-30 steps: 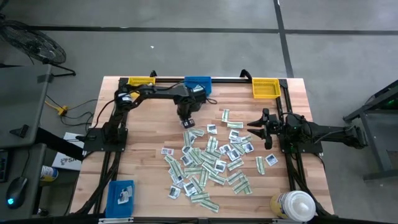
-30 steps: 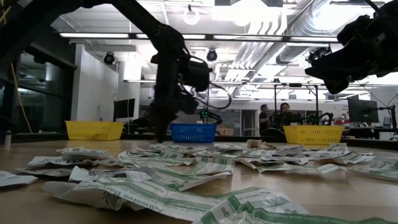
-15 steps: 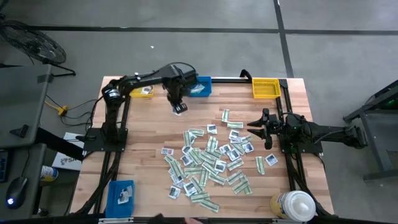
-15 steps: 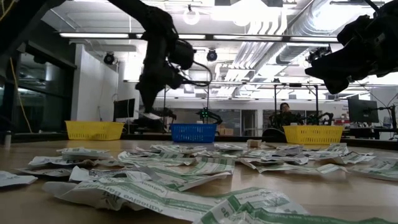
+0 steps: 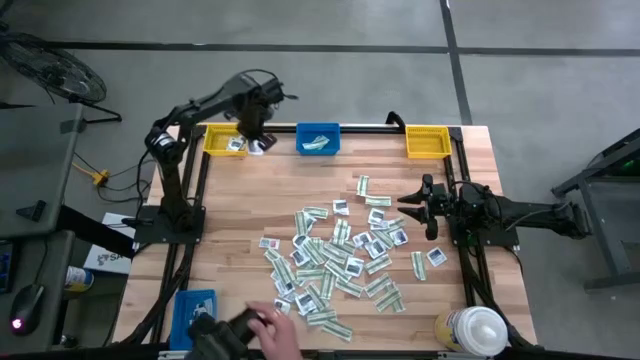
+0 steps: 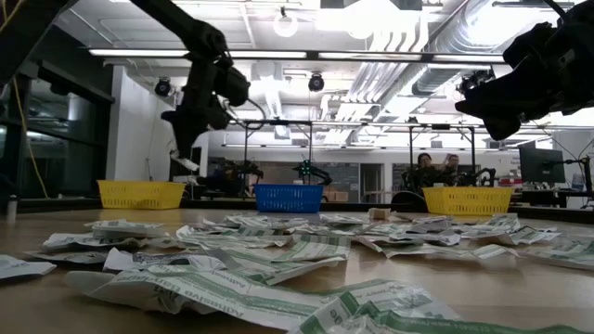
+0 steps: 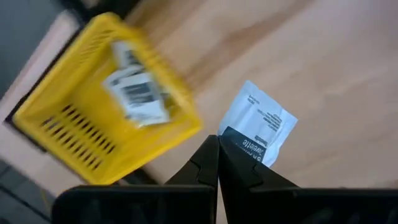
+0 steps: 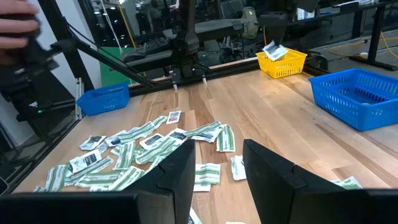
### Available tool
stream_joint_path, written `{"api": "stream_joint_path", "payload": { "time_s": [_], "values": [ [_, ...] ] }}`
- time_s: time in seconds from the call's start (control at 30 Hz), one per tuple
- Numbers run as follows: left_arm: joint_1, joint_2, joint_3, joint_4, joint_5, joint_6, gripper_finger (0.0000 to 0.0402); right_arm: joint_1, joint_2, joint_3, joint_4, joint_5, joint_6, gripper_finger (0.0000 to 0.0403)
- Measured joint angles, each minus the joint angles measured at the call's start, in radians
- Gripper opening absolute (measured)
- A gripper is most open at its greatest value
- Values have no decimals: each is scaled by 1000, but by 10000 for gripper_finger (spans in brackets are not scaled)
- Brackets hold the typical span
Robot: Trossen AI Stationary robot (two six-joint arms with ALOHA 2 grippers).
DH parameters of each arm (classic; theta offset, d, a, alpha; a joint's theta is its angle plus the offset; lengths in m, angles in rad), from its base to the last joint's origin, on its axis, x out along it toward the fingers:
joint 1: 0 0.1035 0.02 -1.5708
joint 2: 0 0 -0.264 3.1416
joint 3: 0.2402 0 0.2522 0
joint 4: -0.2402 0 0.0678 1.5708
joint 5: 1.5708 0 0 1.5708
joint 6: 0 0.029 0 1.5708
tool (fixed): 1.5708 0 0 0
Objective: Pick & Place First Aid Supplies
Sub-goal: Put the gray towelette pack into the left yellow bin
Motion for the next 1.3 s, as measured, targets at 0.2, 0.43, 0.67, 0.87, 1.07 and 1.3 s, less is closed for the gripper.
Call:
{"api": "stream_joint_path", "payload": {
  "time_s": [0.2,0.43,0.67,0.87,1.07,1.3],
  "values": [
    [96,0,0,-37,-98,-21,0,0,0,0,0,0,0,129],
    [162,9,1,-54,-217,-34,0,0,0,0,0,0,0,129],
    [189,64,1,-43,-220,-43,0,0,0,0,0,0,0,129],
    [203,97,1,-40,-191,-56,0,0,0,0,0,0,0,129],
    [210,103,1,-31,-172,-61,0,0,0,0,0,0,0,129],
    [210,103,1,-23,-171,-61,15,0,0,0,0,0,0,129]
  ]
}}
